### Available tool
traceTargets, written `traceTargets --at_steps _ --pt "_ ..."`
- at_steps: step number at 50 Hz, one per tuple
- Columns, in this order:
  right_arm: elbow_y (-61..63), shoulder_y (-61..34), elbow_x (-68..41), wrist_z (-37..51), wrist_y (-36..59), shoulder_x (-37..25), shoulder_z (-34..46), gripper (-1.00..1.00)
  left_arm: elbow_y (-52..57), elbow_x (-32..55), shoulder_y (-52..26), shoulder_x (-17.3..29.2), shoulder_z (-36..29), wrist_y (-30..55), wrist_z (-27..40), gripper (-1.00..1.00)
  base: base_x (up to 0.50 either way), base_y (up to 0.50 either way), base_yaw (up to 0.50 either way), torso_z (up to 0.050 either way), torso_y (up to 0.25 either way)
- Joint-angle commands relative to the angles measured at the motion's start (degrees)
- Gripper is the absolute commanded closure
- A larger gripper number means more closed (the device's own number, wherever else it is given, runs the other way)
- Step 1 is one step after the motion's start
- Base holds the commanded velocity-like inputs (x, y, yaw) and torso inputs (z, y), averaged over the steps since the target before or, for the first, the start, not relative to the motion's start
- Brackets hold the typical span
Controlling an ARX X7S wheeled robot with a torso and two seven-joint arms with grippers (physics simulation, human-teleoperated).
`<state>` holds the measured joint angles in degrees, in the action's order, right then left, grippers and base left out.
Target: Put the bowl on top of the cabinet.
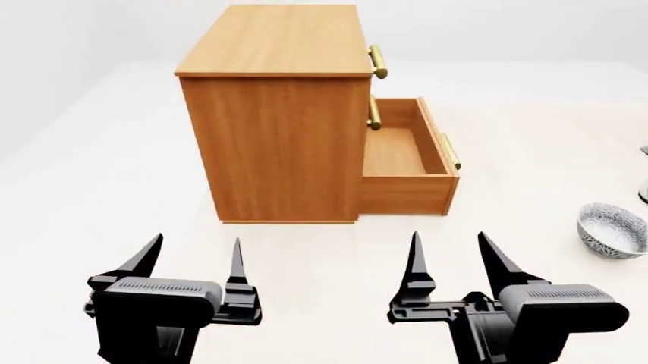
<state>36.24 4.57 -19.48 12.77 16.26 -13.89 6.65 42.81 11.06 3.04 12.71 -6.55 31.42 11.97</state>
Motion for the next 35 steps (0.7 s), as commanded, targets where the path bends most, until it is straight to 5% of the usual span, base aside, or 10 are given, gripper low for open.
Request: traceTargets --at_steps 1,8,35 --pt "0.0 -0.1 2.0 0.5 -1.1 -0.9 1.7 -1.0 0.1 0.3 0.0 0.3 -0.2 0.0 0.4 -1.0 0.0 0.05 0.0 0.0 0.0" --pt "0.6 -0.2 -1.2 0.9 0.1 -0.7 0.8 -1.0 0.0 0.5 0.0 0.5 -0.3 -0.2 0.6 -1.0 0.0 0.0 0.0 0.0 0.0" --pt "0.3 -0.7 -2.0 2.7 0.0 -1.7 0.7 -1.0 1.4 1.7 0.1 1.1 -0.2 -0.7 1.3 -1.0 0.43 0.0 0.0 0.0 0.001"
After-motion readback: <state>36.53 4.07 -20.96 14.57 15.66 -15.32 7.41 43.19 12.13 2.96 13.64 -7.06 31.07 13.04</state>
